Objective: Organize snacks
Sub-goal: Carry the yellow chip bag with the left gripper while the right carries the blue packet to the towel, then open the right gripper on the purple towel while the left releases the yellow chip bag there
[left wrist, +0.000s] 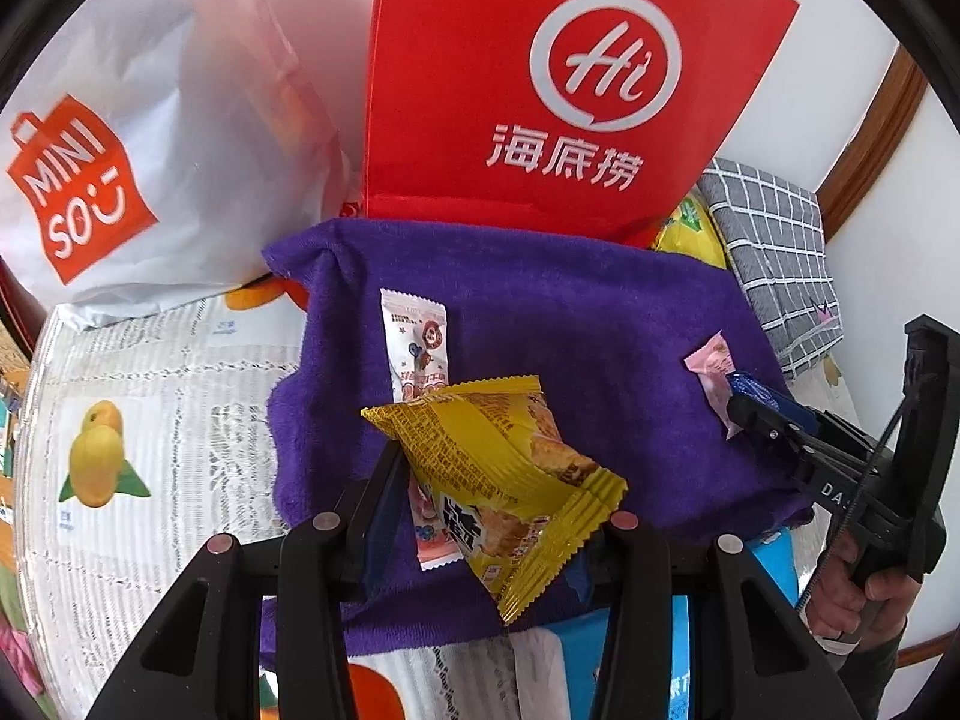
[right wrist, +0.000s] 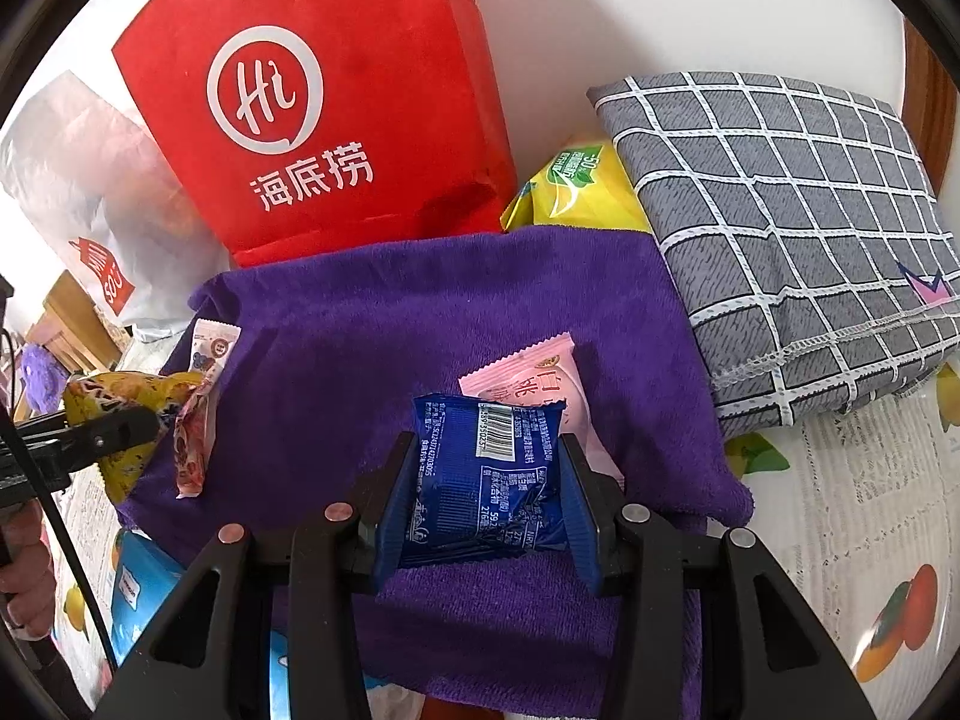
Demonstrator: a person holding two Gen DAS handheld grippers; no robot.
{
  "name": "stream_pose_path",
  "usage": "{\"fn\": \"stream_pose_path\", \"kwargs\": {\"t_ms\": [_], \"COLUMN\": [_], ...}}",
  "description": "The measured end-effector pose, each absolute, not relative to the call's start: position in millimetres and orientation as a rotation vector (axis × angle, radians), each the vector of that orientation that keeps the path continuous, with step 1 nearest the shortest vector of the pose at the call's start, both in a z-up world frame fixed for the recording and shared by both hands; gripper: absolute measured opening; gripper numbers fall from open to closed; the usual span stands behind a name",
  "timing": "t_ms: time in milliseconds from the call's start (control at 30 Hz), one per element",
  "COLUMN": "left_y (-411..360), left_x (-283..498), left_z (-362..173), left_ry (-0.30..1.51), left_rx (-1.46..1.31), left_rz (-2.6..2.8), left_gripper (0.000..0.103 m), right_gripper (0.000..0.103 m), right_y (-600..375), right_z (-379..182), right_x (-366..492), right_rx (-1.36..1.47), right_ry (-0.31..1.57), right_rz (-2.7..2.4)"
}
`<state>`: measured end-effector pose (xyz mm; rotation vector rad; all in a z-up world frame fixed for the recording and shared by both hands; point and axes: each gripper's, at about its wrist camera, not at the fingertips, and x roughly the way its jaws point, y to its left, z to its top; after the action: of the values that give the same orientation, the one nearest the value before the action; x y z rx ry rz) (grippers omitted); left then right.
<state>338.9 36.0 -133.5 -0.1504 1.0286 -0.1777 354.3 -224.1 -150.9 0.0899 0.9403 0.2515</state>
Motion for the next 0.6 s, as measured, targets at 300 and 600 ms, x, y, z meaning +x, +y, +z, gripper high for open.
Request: {"fn": "stream_pose_path", "kwargs": {"t_ms": [300,600], "left_y": [30.8,23.7], "left_x": [346.1,353.5], "left_z": [-146.1,-147.4], "left_ry": [1.063,1.049], "left_rx": [-0.142,-0.16], "left_rz": [-0.196,-0.22], "left_gripper": [0.043,0.043], "right_gripper": [0.045,0.046], "right_y": [-225.1,-225.9], "right_z": [-151.7,-152.5], "right_x": [355.3,356.5], "right_rx": [0.081,0.077], "right_ry": [0.949,0.953], "right_rz": [0.264,0.27]}}
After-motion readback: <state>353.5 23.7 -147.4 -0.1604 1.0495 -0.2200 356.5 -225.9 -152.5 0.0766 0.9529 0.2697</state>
